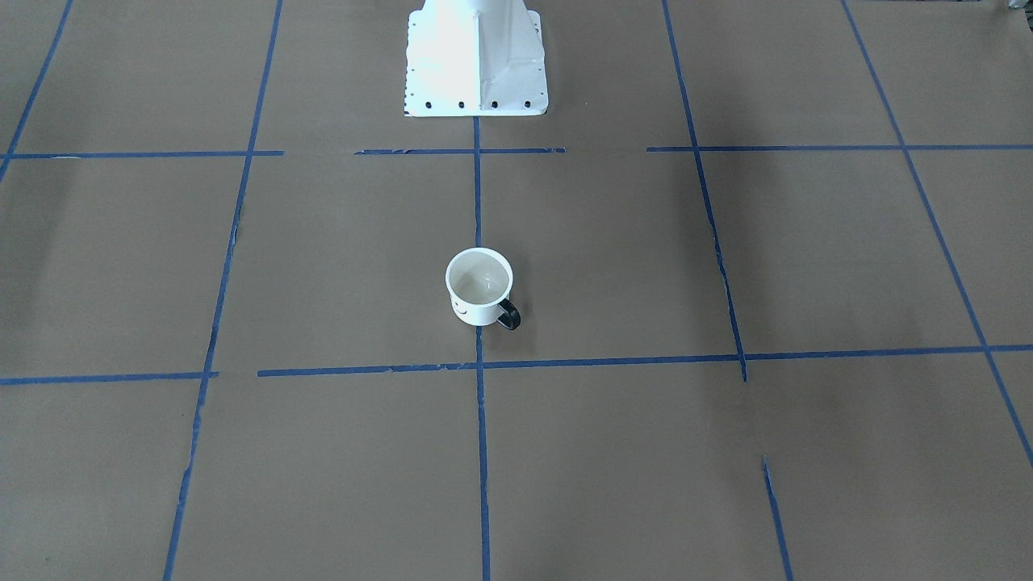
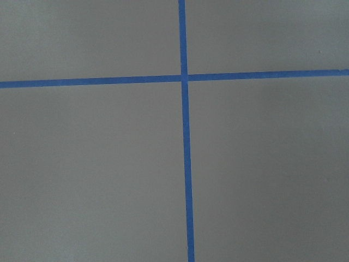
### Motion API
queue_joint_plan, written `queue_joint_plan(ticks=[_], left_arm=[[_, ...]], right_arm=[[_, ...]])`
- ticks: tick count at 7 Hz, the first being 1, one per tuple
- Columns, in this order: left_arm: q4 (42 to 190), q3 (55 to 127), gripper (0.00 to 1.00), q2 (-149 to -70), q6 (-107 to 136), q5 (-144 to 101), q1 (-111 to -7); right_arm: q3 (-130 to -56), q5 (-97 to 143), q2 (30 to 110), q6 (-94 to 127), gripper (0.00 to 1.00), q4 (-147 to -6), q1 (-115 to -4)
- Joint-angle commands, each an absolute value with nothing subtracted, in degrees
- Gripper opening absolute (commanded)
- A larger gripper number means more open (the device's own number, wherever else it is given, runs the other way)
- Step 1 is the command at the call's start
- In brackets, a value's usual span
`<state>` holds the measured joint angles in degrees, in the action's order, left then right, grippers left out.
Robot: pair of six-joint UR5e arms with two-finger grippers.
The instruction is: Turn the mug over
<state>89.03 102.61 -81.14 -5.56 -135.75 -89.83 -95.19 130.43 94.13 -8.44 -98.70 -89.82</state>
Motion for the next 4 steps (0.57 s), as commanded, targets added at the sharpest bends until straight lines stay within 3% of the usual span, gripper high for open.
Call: queue_joint_plan(ticks=[1, 4], left_arm=[[88.60, 102.04, 1.00, -81.56, -6.77, -135.79, -89.83], [87.72, 101.43, 1.00, -81.57, -6.85, -135.79, -90.09]], right_arm=[[-95.19, 130.43, 94.13, -8.44, 1.00, -98.70, -89.82], [-95.19, 130.43, 94.13, -8.44, 1.00, -98.70, -89.82]])
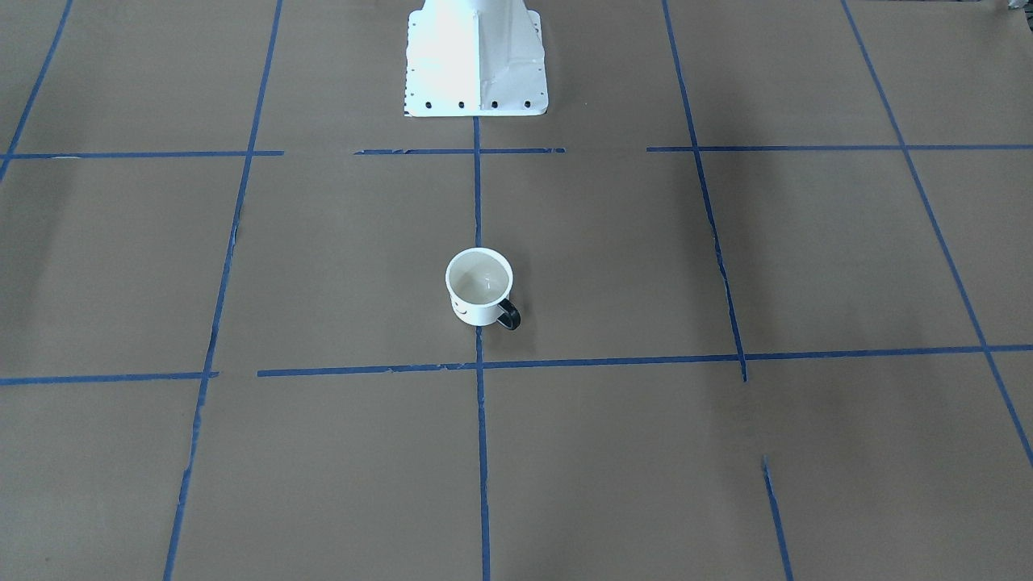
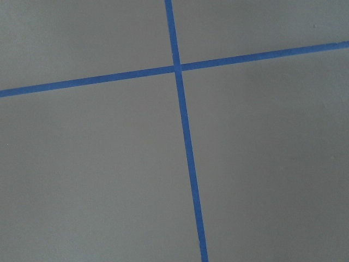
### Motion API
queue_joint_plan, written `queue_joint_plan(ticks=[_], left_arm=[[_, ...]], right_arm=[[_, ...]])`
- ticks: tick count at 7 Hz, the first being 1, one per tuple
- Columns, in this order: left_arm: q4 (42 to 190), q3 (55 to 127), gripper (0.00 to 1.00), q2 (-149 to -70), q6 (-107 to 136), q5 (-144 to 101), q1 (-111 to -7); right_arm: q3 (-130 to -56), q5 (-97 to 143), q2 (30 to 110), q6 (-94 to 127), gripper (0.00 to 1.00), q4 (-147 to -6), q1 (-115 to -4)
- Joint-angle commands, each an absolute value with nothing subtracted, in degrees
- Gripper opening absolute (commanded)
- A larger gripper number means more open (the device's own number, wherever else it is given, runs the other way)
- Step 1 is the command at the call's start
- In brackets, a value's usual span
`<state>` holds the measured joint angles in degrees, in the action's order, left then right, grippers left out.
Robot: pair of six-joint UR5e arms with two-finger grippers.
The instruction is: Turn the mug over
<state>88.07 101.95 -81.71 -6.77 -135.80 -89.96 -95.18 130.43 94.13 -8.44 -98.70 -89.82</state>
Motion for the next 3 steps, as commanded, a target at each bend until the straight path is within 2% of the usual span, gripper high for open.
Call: queue_joint_plan(ticks=[1, 3], left_arm=[[87.11, 101.51, 1.00, -81.82, -6.86, -135.79, -91.48], [87.10, 102.21, 1.00, -81.91, -6.86, -135.88, -96.65]], right_arm=[[-95.19, 130.43, 94.13, -8.44, 1.00, -98.70, -89.82], [-95.19, 130.43, 94.13, -8.44, 1.00, -98.70, -89.82]])
